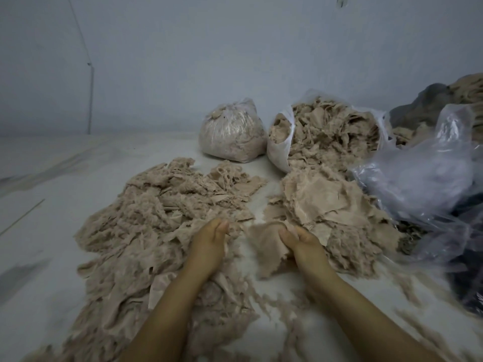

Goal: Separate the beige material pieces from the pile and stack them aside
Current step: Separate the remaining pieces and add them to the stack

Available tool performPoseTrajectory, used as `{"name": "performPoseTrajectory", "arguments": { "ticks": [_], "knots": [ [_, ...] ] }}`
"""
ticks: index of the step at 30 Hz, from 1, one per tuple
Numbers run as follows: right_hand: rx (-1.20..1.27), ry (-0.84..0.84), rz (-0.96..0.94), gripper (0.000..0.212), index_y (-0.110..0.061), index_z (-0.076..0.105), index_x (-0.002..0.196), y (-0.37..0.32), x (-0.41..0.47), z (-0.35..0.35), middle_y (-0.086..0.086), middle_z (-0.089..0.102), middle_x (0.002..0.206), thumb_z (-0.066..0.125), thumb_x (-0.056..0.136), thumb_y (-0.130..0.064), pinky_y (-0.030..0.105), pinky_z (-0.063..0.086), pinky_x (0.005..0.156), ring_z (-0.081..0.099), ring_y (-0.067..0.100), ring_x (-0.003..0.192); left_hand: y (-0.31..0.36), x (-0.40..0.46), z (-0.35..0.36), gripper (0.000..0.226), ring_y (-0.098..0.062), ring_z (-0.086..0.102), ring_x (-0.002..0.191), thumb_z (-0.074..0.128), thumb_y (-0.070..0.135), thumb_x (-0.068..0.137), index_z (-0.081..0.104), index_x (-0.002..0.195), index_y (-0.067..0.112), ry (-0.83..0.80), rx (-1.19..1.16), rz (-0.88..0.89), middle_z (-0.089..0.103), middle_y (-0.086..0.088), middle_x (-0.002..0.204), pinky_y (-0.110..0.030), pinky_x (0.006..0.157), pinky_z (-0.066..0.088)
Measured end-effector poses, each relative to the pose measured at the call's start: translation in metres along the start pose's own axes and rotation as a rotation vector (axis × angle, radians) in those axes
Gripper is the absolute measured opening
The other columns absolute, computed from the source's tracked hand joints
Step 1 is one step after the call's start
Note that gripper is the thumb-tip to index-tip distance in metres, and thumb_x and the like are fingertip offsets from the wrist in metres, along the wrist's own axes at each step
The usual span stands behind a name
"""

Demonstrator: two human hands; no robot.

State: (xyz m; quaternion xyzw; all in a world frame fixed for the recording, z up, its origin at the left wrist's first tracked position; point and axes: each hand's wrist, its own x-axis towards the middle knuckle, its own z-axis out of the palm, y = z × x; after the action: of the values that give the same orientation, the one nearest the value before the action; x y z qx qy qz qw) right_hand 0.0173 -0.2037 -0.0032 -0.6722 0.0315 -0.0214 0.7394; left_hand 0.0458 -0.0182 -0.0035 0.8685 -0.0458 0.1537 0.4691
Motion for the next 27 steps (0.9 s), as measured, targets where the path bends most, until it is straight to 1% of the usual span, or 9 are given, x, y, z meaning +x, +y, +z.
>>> {"name": "performPoseTrajectory", "arguments": {
  "ticks": [2,5,7,9,13,16,19,23,27],
  "knots": [
    [0.014,-0.083,-0.023,0.032,-0.008,0.058,0.066,-0.006,-0.002,0.004,0.009,0.055,0.056,0.054,0.096,-0.021,0.025,0.044,0.052,0.051,0.02,0.053,0.013,-0.004,0.0,0.027,-0.009,0.054,0.078,0.046,0.049,0.093,0.055,0.095,0.024,-0.145,-0.123,-0.033,0.057,0.008,0.084,-0.023,0.066,0.04],
    [0.09,-0.23,-0.003,0.022,-0.01,0.062,0.068,-0.015,-0.003,0.006,0.01,0.059,0.06,0.059,0.09,-0.011,0.028,0.044,0.056,0.055,0.02,0.057,0.026,-0.009,0.006,0.063,0.005,0.051,0.104,0.066,0.057,0.077,0.04,0.13,0.036,-0.409,-0.288,-0.075,0.052,0.019,0.114,-0.014,0.082,0.043],
    [0.213,-0.235,0.043,0.01,-0.011,0.063,0.077,-0.02,-0.001,0.002,0.008,0.062,0.068,0.064,0.086,-0.007,0.03,0.048,0.058,0.059,0.018,0.062,0.03,-0.013,0.011,0.046,0.006,0.058,0.091,0.07,0.037,0.081,0.051,0.122,0.031,-0.413,-0.31,-0.044,0.06,0.018,0.103,-0.011,0.075,0.047],
    [0.126,-0.125,0.018,0.005,-0.008,0.064,0.083,-0.021,0.002,-0.005,0.008,0.063,0.071,0.066,0.086,-0.01,0.029,0.051,0.058,0.06,0.018,0.062,0.032,-0.017,0.012,0.009,-0.002,0.062,0.07,0.066,0.022,0.087,0.067,0.096,0.022,-0.308,-0.437,-0.053,0.068,0.013,0.079,-0.012,0.06,0.047],
    [-0.068,0.051,-0.073,0.023,-0.003,0.056,0.076,-0.035,0.017,-0.02,0.012,0.052,0.06,0.066,0.089,-0.019,0.024,0.045,0.045,0.052,0.022,0.047,0.024,-0.014,0.008,0.008,-0.015,0.06,0.061,0.063,0.016,0.089,0.07,0.084,0.014,-0.1,-0.69,-0.219,0.066,-0.001,0.066,-0.027,0.057,0.049],
    [-0.404,0.314,-0.28,0.019,-0.007,0.061,0.087,-0.07,0.044,-0.046,0.009,0.055,0.076,0.063,0.09,-0.026,0.019,0.044,0.06,0.054,0.025,0.071,0.014,-0.008,0.002,0.015,-0.012,0.058,0.054,0.06,0.011,0.091,0.068,0.079,0.014,-0.052,-0.523,-0.167,0.063,0.001,0.058,-0.021,0.053,0.05],
    [-0.963,0.525,-0.357,0.035,-0.013,0.051,0.122,-0.082,0.056,-0.062,0.013,0.05,0.122,0.058,0.09,-0.024,0.039,0.04,0.092,0.046,0.033,0.115,0.002,-0.006,-0.008,0.015,0.0,0.061,0.072,0.064,0.011,0.088,0.068,0.081,0.024,-0.113,-0.148,0.035,0.068,0.009,0.08,-0.008,0.067,0.046],
    [-1.287,0.215,-0.431,0.034,-0.02,0.053,0.126,-0.043,0.052,-0.05,0.008,0.046,0.133,0.05,0.094,-0.03,0.044,0.033,0.104,0.038,0.029,0.124,-0.014,-0.008,-0.017,0.032,-0.001,0.049,0.114,0.063,0.016,0.088,0.062,0.119,0.025,-0.393,0.314,0.147,0.052,0.018,0.12,-0.014,0.099,0.036],
    [-1.444,0.115,-0.219,0.045,-0.026,0.042,0.139,-0.03,0.053,-0.065,0.003,0.033,0.147,0.047,0.097,-0.039,0.039,0.017,0.112,0.027,0.027,0.136,-0.025,-0.015,-0.02,0.042,-0.013,0.044,0.12,0.056,0.021,0.09,0.051,0.132,0.021,-0.524,0.56,0.175,0.049,0.004,0.127,-0.013,0.087,0.028]
  ]
}}
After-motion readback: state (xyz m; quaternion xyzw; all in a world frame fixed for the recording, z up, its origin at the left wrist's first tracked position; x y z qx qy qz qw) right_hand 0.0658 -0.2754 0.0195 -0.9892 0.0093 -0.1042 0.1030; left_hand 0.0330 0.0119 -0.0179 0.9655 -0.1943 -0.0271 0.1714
